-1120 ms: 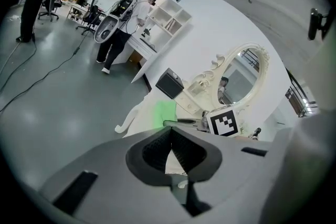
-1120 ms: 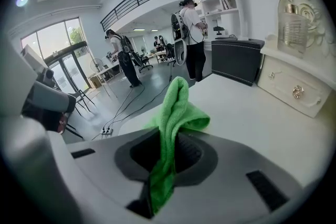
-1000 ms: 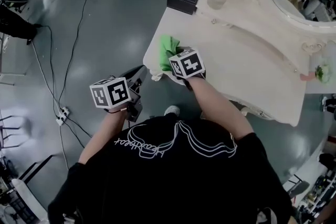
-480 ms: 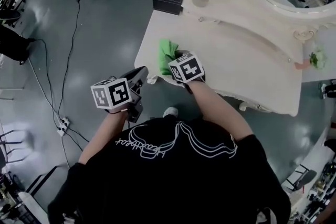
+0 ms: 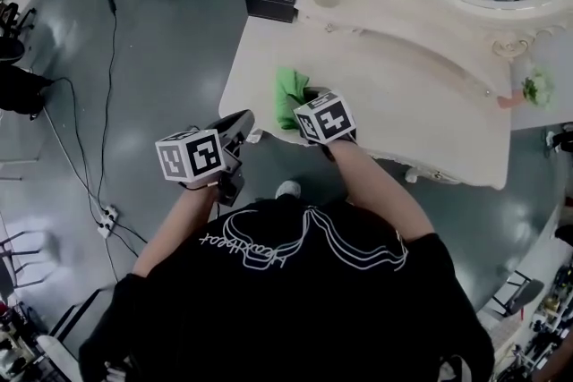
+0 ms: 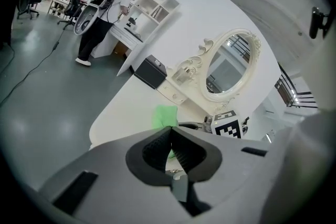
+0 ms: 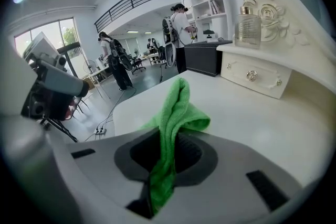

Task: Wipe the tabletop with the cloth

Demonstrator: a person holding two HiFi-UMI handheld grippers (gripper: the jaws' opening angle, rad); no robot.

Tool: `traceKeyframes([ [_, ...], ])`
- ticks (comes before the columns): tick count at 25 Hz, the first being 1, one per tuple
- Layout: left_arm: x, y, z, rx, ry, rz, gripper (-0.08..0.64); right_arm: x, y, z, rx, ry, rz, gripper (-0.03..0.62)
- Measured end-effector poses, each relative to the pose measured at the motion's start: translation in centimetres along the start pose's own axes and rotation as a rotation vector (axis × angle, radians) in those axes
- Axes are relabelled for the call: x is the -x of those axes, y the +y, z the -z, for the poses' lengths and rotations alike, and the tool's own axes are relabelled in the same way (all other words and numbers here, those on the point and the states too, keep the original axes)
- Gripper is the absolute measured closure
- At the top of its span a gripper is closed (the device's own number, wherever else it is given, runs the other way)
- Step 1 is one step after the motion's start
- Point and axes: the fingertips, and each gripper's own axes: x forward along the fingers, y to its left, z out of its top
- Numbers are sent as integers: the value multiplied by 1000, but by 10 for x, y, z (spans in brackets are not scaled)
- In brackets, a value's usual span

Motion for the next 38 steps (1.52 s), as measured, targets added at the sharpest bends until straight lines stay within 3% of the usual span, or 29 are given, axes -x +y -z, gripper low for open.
traceKeyframes([
  [15,-26,-23,6,-26,46,25,556,27,-25,22,-13,-10,26,538],
  [38,-51,-73,18,-62,42,25,557,70,-67,58,-15,-14,34,538],
])
